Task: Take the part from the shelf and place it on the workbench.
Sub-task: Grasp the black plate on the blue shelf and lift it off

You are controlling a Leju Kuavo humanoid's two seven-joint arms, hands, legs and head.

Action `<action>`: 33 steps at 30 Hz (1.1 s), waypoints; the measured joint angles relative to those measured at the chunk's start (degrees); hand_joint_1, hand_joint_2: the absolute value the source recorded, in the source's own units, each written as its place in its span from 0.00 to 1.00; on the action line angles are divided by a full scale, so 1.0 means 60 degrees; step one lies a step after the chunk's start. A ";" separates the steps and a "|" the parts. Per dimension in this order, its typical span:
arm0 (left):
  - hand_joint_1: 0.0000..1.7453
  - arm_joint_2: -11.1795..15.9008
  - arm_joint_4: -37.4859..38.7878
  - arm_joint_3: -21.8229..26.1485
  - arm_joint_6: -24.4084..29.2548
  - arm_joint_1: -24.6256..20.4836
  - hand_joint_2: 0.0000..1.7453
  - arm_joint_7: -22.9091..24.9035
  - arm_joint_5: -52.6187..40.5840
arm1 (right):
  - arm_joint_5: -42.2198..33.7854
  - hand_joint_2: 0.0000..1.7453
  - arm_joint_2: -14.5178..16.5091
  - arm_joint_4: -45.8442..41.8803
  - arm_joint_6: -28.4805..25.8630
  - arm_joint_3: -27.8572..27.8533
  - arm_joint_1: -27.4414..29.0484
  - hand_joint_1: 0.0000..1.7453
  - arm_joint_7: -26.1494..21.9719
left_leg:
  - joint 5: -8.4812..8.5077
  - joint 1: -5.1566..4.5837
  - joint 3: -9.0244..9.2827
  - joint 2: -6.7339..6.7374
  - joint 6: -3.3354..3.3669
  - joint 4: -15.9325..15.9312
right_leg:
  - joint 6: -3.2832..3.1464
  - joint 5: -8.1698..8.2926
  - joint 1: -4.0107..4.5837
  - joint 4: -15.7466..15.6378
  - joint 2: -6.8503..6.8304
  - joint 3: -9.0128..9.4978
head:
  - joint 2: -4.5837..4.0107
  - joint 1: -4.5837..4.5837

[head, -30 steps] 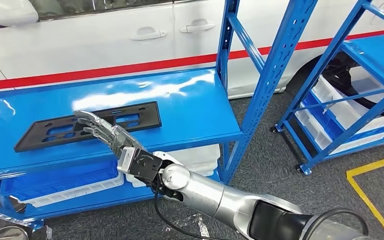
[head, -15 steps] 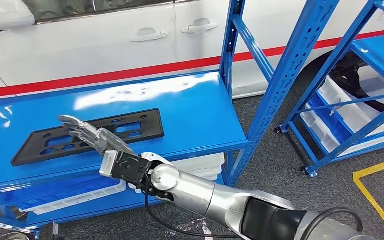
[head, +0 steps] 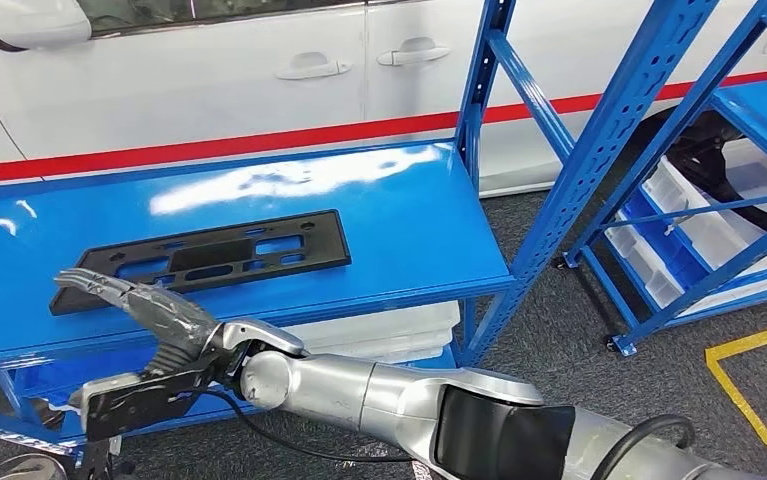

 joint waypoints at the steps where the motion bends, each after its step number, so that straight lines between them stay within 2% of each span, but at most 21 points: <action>1: 0.00 -0.0001 0.0000 -0.0034 -0.0149 -0.0029 0.00 0.0083 0.0016 | 0.0328 1.00 0.0098 0.0192 -0.0240 0.0182 -0.0091 0.00 0.0274 | 0.0001 -0.0010 -0.0008 0.0003 -0.0023 0.0006 | -0.0042 0.0192 0.0035 -0.0606 -0.0007 0.0314 | -0.0001 0.0002; 2: 0.00 -0.0002 0.0000 -0.0067 -0.0269 -0.0054 0.00 0.0159 0.0029 | 0.0599 1.00 0.0166 0.0337 -0.0458 0.0346 -0.0175 0.00 0.0554 | 0.0006 -0.0017 -0.0022 0.0005 -0.0055 0.0000 | -0.0063 0.0258 0.0063 -0.0925 -0.0012 0.0481 | -0.0001 0.0003; 3: 0.00 -0.0003 0.0000 -0.0094 -0.0376 -0.0071 0.00 0.0233 0.0031 | 0.0871 1.00 0.0222 0.0468 -0.0664 0.0503 -0.0252 0.00 0.0866 | 0.0018 -0.0020 -0.0034 0.0009 -0.0092 -0.0006 | -0.0066 0.0249 0.0087 -0.1025 -0.0015 0.0524 | -0.0001 0.0006; 4: 0.00 -0.0003 0.0000 -0.0109 -0.0458 -0.0083 0.00 0.0298 0.0022 | 0.1123 1.00 0.0265 0.0592 -0.0835 0.0656 -0.0322 0.00 0.1181 | 0.0034 -0.0023 -0.0042 0.0010 -0.0132 -0.0016 | -0.0062 0.0286 0.0104 -0.1045 -0.0014 0.0539 | -0.0001 0.0009; 7: 0.00 -0.0009 0.0002 -0.0220 -0.0595 -0.0151 0.00 0.0457 -0.0043 | 0.1922 1.00 0.0403 0.0951 -0.1127 0.1161 -0.0621 0.00 0.2227 | -0.0032 -0.0012 -0.0076 0.0021 -0.0265 0.0025 | -0.0152 0.0357 0.0045 -0.1129 -0.0025 0.0559 | 0.0000 0.0008; 9: 0.00 -0.0035 0.0004 -0.0283 -0.0617 -0.0237 0.00 0.0520 -0.0067 | 0.2312 1.00 0.0511 0.1168 -0.1156 0.1539 -0.0870 0.00 0.2812 | -0.0473 0.0004 -0.0384 0.0041 -0.0363 0.0723 | -0.0214 0.0402 -0.0005 -0.1185 -0.0040 0.0586 | 0.0000 0.0006; 11: 0.00 -0.0064 0.0006 -0.0334 -0.0624 -0.0284 0.00 0.0549 -0.0081 | 0.2525 1.00 0.0563 0.1374 -0.1115 0.1909 -0.1018 0.00 0.3212 | -0.1075 0.0025 -0.0962 0.0052 -0.0447 0.2014 | -0.0236 0.0409 0.0000 -0.1188 -0.0042 0.0584 | 0.0000 0.0004; 12: 0.00 -0.0071 0.0011 -0.0380 -0.0625 -0.0283 0.00 0.0566 -0.0087 | 0.2614 1.00 0.0568 0.1466 -0.1086 0.2056 -0.1041 0.00 0.3360 | -0.1256 0.0032 -0.1216 0.0054 -0.0473 0.2547 | -0.0239 0.0408 0.0004 -0.1185 -0.0041 0.0580 | 0.0000 0.0004; 14: 0.00 -0.0087 0.0021 -0.0468 -0.0633 -0.0277 0.00 0.0598 -0.0103 | 0.2816 1.00 0.0568 0.1617 -0.1035 0.2252 -0.1073 0.00 0.3606 | -0.1280 0.0039 -0.1417 0.0055 -0.0495 0.2943 | -0.0240 0.0407 0.0005 -0.1174 -0.0034 0.0566 | 0.0000 0.0003; 16: 0.00 -0.0118 0.0030 -0.0516 -0.0660 -0.0317 0.00 0.0619 -0.0131 | 0.3123 1.00 0.0572 0.1735 -0.0981 0.2428 -0.1197 0.00 0.3835 | -0.0793 0.0045 -0.1012 0.0057 -0.0477 0.2139 | -0.0235 0.0402 0.0004 -0.1152 -0.0022 0.0558 | 0.0000 0.0003; 18: 0.00 -0.0163 0.0036 -0.0576 -0.0694 -0.0401 0.00 0.0653 -0.0181 | 0.3519 1.00 0.0592 0.1834 -0.0892 0.2603 -0.1363 0.00 0.4122 | -0.0242 0.0038 -0.0279 0.0057 -0.0430 0.0696 | -0.0200 0.0393 -0.0009 -0.1146 -0.0011 0.0563 | 0.0000 0.0005; 20: 0.00 -0.0252 0.0040 -0.0670 -0.0720 -0.0486 0.00 0.0688 -0.0229 | 0.3856 1.00 0.0612 0.1910 -0.0737 0.2748 -0.1503 0.00 0.4420 | -0.0060 -0.0012 0.0131 0.0042 -0.0367 -0.0078 | -0.0123 0.0412 -0.0007 -0.1169 -0.0007 0.0543 | -0.0001 0.0006; 23: 0.00 -0.0417 0.0051 -0.0794 -0.0771 -0.0541 0.00 0.0744 -0.0257 | 0.4131 1.00 0.0627 0.2011 -0.0322 0.2987 -0.1767 0.00 0.4788 | -0.0036 -0.0061 0.0129 0.0012 -0.0217 -0.0126 | -0.0008 0.0458 0.0008 -0.1184 0.0003 0.0497 | 0.0000 0.0005; 25: 0.00 -0.0527 0.0057 -0.0864 -0.0720 -0.0580 0.00 0.0775 -0.0258 | 0.4218 1.00 0.0630 0.2061 -0.0066 0.3097 -0.1914 0.00 0.4957 | -0.0005 -0.0028 0.0157 0.0022 -0.0122 -0.0158 | 0.0083 0.0322 0.0007 -0.1018 0.0005 0.0427 | -0.0001 0.0005; 27: 0.00 -0.0652 0.0069 -0.0938 -0.0596 -0.0633 0.00 0.0788 -0.0263 | 0.4290 1.00 0.0630 0.2117 0.0113 0.3221 -0.2021 0.00 0.5086 | 0.0013 -0.0011 0.0187 0.0026 -0.0023 -0.0191 | 0.0162 -0.0132 -0.0002 -0.0186 0.0002 0.0040 | -0.0001 0.0009; 29: 0.00 -0.0779 0.0086 -0.0992 -0.0487 -0.0652 0.00 0.0795 -0.0294 | 0.4334 1.00 0.0628 0.2198 0.0194 0.3373 -0.2062 0.00 0.5200 | 0.0006 -0.0033 0.0178 0.0028 0.0039 -0.0183 | 0.0181 -0.0620 -0.0006 0.1072 0.0000 -0.0587 | -0.0001 0.0009; 30: 0.00 -0.0851 0.0093 -0.1029 -0.0463 -0.0628 0.00 0.0782 -0.0384 | 0.4336 1.00 0.0623 0.2247 0.0197 0.3437 -0.2061 0.00 0.5308 | -0.0001 -0.0047 0.0174 0.0029 0.0054 -0.0175 | 0.0168 -0.0690 -0.0004 0.1457 0.0000 -0.0796 | -0.0001 0.0009; 31: 0.00 -0.0949 0.0097 -0.1097 -0.0440 -0.0540 0.00 0.0724 -0.0573 | 0.4319 1.00 0.0617 0.2301 0.0177 0.3483 -0.2067 0.00 0.5484 | -0.0010 -0.0063 0.0175 0.0029 0.0065 -0.0166 | 0.0139 -0.0593 0.0005 0.1491 0.0001 -0.0834 | -0.0001 0.0009; 32: 0.00 -0.1077 0.0099 -0.1193 -0.0359 -0.0380 0.00 0.0615 -0.0840 | 0.4273 1.00 0.0612 0.2369 0.0133 0.3510 -0.2097 0.00 0.5674 | -0.0021 -0.0084 0.0184 0.0028 0.0078 -0.0159 | 0.0096 -0.0350 0.0016 0.1149 0.0001 -0.0679 | 0.0000 0.0009; 33: 0.00 -0.1263 0.0100 -0.1326 -0.0225 -0.0134 0.00 0.0450 -0.1147 | 0.4205 1.00 0.0607 0.2447 0.0076 0.3520 -0.2161 0.00 0.5842 | -0.0038 -0.0108 0.0202 0.0027 0.0087 -0.0155 | 0.0038 -0.0025 0.0033 0.0500 0.0001 -0.0351 | 0.0000 0.0008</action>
